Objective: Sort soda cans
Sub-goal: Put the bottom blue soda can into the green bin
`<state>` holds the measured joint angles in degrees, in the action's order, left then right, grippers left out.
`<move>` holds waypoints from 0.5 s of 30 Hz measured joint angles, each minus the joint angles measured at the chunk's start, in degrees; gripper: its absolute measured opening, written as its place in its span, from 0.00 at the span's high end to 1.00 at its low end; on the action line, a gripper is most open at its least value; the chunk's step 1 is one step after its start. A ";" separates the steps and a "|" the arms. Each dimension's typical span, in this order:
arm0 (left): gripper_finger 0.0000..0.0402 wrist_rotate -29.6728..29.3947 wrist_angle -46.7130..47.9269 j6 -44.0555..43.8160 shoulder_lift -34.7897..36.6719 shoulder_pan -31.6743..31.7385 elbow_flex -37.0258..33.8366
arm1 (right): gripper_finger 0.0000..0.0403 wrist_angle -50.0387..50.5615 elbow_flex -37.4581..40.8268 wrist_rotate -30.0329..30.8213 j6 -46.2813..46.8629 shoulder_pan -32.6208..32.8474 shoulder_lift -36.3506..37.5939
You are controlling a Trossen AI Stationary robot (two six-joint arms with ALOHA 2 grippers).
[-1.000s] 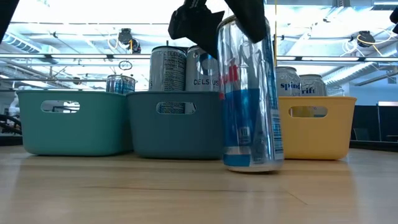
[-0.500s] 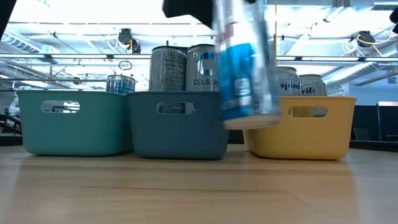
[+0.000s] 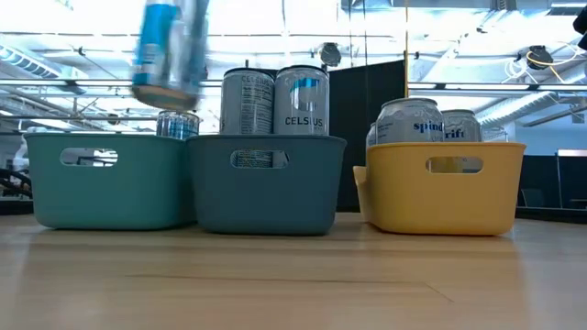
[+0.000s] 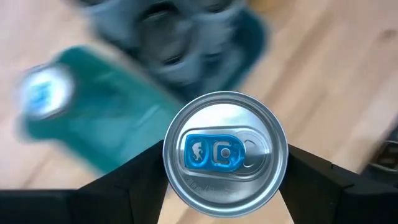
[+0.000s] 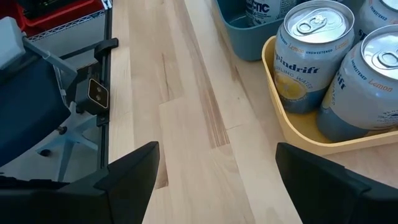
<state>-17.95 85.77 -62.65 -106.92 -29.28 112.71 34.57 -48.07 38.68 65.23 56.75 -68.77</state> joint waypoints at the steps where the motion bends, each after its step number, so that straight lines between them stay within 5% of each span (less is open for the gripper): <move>1: 0.33 -1.17 2.62 -2.10 0.79 -0.44 0.00 | 0.22 0.00 0.00 0.02 0.02 -0.03 0.00; 7: 0.33 -8.72 4.07 -6.07 7.60 -1.19 -5.13 | 0.22 0.00 0.00 0.71 1.13 -0.63 0.00; 15: 0.33 -9.03 0.24 -9.04 18.37 1.82 -25.08 | 0.22 -0.05 0.00 1.02 4.68 -2.73 0.00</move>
<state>-26.98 86.02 -71.69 -88.55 -27.47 87.62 34.52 -48.07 39.70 69.91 54.02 -68.77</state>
